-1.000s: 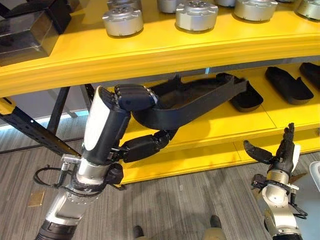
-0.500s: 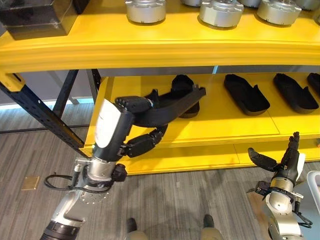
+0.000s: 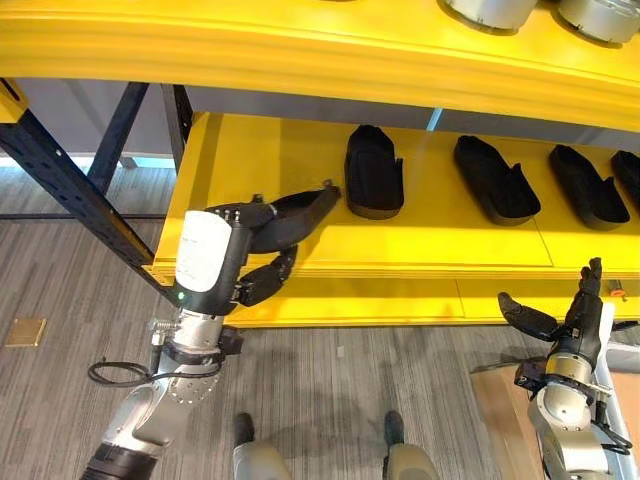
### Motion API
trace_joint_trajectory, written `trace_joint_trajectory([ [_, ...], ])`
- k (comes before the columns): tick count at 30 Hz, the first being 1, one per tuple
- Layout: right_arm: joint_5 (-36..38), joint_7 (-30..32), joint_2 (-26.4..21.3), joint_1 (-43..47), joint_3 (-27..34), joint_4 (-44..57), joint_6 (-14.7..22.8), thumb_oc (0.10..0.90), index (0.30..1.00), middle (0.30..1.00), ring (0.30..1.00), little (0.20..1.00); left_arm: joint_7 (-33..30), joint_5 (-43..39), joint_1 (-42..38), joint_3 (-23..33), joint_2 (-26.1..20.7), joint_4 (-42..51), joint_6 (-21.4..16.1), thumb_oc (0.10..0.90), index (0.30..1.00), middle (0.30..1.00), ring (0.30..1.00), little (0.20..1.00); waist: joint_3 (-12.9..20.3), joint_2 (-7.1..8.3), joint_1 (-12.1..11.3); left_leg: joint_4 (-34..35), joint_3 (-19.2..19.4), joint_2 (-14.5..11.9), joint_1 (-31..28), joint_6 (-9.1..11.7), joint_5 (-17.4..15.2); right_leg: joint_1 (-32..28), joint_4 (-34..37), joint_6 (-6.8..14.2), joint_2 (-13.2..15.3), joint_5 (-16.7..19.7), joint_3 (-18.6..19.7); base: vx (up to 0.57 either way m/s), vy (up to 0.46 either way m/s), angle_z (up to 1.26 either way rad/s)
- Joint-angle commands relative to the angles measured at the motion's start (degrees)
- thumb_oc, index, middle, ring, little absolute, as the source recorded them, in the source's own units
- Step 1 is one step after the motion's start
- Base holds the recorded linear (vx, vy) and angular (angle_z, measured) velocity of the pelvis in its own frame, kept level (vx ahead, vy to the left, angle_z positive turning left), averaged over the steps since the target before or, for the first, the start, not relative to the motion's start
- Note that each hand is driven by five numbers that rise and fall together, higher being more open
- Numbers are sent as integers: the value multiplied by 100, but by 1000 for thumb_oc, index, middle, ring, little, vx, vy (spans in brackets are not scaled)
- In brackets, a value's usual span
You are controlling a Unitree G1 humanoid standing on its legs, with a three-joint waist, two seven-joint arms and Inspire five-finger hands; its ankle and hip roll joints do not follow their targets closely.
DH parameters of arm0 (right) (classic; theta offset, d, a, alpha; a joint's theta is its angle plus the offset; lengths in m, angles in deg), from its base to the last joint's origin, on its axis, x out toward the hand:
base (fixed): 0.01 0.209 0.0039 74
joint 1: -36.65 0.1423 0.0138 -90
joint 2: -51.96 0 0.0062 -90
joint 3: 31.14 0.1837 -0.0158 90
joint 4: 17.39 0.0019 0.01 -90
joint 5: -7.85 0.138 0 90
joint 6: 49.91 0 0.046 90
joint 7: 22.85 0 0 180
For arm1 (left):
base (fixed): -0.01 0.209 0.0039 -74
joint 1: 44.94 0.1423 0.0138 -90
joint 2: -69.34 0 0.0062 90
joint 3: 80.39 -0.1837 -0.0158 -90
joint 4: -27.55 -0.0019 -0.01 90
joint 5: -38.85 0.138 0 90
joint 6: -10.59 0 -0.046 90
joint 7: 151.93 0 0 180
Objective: Move parts from the plastic box to the shelf.
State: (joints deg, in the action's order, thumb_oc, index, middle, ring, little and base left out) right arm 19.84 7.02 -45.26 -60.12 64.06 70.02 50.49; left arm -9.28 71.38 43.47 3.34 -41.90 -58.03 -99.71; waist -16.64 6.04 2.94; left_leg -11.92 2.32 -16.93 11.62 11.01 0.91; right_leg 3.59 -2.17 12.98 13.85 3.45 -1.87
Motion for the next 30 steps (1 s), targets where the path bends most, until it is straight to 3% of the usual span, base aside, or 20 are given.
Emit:
trace_joint_trajectory([
  [1,-27,44,-429,311,346,715,691,900,1000,1000,1000,1000,-1735,325,-821,833,-106,572,-217,400,300,300,300,300,186,109,67,-221,-27,276,439,-519,-148,-352,-803,-670,-483,-1024,209,23,-48,2],
  [3,71,70,-415,334,266,737,636,900,1000,1000,1000,1000,-1794,448,-835,1008,-59,513,-216,400,300,300,300,300,194,135,60,-223,-49,268,488,-507,-125,-349,-814,-675,-503,-1049,218,43,-66,3],
  [6,87,26,-440,309,217,802,556,900,1000,1000,1000,1000,-1252,386,-868,1067,-131,487,118,400,300,300,300,300,220,175,87,-268,-63,224,559,-473,-102,-362,-832,-687,-540,-1086,243,37,-39,2],
  [11,203,-172,-536,453,167,730,497,900,1000,1000,1000,1000,-641,353,-1119,652,-287,42,694,400,300,300,300,300,142,164,160,-405,-71,160,748,-459,-89,-279,-933,-700,-583,-1169,319,7,-14,1],
  [17,298,-319,-684,676,42,625,506,900,1000,1000,1000,1000,-507,317,-1703,84,-352,-807,1098,400,300,300,300,300,26,112,298,-547,-45,94,984,-439,-54,-40,-1117,-719,-619,-1247,459,-36,17,-9],
  [20,399,-515,-851,887,-45,577,472,900,1000,1000,1000,1000,-439,224,-2358,-343,-363,-1462,1322,400,300,300,300,300,-106,45,466,-674,1,27,1174,-419,-34,235,-1324,-750,-634,-1307,587,-69,66,-21],
  [24,446,-589,-965,1038,-92,568,486,900,1000,1000,1000,1000,-376,169,-2694,-576,-317,-1721,1509,400,300,300,300,300,-208,-9,546,-742,23,8,1283,-409,-32,446,-1474,-777,-635,-1339,660,-55,65,-12],
  [30,488,-801,-1154,1354,-151,578,462,900,1000,1000,1000,1000,-157,14,-3266,-996,-187,-2305,2102,400,300,300,300,300,-418,-107,695,-902,39,-15,1510,-389,-51,872,-1826,-822,-623,-1441,742,-57,65,-12],
])
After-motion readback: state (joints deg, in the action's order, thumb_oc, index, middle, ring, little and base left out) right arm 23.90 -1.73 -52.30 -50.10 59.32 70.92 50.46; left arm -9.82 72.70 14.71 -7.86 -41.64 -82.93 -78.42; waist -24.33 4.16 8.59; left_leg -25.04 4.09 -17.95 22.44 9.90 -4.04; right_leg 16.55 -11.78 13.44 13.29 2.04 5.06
